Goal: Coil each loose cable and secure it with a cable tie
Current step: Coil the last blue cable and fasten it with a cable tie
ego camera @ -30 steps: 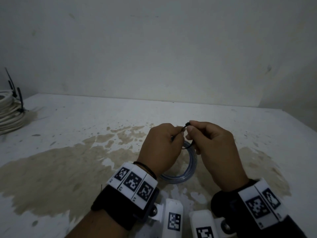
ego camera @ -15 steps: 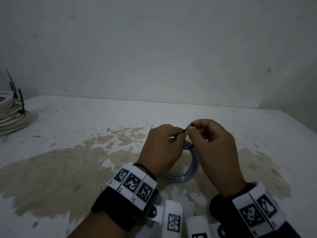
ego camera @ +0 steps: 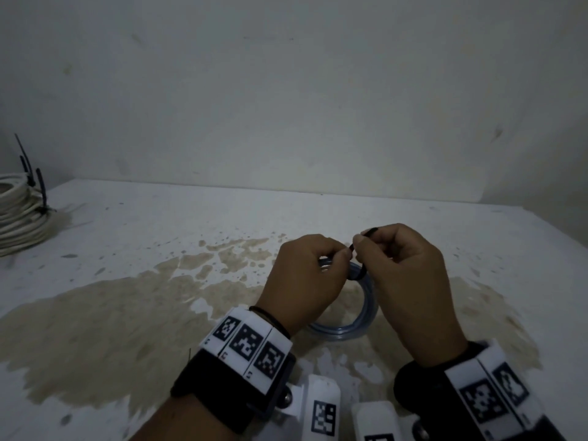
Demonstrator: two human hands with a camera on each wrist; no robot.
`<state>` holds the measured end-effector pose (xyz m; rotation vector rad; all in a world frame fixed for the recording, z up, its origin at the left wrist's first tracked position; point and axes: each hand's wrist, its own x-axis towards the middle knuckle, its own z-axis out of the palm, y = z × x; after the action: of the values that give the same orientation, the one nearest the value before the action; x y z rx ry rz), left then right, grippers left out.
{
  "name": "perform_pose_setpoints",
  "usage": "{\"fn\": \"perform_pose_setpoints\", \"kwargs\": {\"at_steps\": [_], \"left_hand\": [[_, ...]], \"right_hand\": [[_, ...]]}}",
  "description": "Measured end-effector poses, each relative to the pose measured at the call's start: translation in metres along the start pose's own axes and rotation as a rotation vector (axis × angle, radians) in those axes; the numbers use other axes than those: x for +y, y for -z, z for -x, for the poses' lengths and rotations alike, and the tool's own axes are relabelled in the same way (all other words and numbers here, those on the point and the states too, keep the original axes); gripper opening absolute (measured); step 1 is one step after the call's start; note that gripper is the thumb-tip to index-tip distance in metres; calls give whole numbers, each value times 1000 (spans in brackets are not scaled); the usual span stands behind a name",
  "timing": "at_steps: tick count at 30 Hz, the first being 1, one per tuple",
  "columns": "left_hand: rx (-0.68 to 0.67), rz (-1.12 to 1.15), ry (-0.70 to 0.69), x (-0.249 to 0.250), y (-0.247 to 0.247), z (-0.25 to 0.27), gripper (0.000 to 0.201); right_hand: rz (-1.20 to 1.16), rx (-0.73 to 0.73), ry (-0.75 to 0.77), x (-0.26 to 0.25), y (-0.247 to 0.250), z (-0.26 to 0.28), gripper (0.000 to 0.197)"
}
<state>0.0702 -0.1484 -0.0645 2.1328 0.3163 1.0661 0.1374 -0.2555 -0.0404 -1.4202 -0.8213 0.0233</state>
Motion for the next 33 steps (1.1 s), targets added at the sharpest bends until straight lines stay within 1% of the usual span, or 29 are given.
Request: {"fn": "perform_pose_setpoints", "kwargs": {"at_steps": [3,7,9,12,14,16,19,23,25,26,28,30,31,33], "left_hand": [[18,-44,-46,-2,0,0,22],[39,-145,-157,-1,0,0,23],[28,-95,-136,1,-1,0,20],[-6,13,-16,4,0,0,23],[-51,63,33,4,1,0,24],[-36,54,23,3,2,0,22],[3,22,-15,0,1,1,20],[26,-45,-66,2,-2,3,23],[4,-14,-18,2,-4,2,25],[-14,26,44,3,-4,1,25],[-60,179,215,7,-2,0,20],[-137,332,359,11,2,-1,18],[-179,393,401,13,4,-2,17],[-242,462,431,15,7,-3,16]], "right_hand": [[58,-20,3,1,0,0,11],[111,-106,-52,1,3,-3,19],[112,-84,-47,2,5,-4,20],[90,10,-14,0,3,-1,22],[65,29,-14,-2,1,1,23],[59,17,-10,0,-1,3,22],[132,-23,11,4,-2,2,22],[119,-99,-59,6,3,-3,22],[143,-98,-49,8,6,-5,25],[170,-76,-21,9,7,-6,25],[205,-25,33,10,9,-7,24],[209,-23,66,9,9,-7,16],[215,-33,78,9,8,-6,13],[232,-42,103,10,8,-5,7]]}}
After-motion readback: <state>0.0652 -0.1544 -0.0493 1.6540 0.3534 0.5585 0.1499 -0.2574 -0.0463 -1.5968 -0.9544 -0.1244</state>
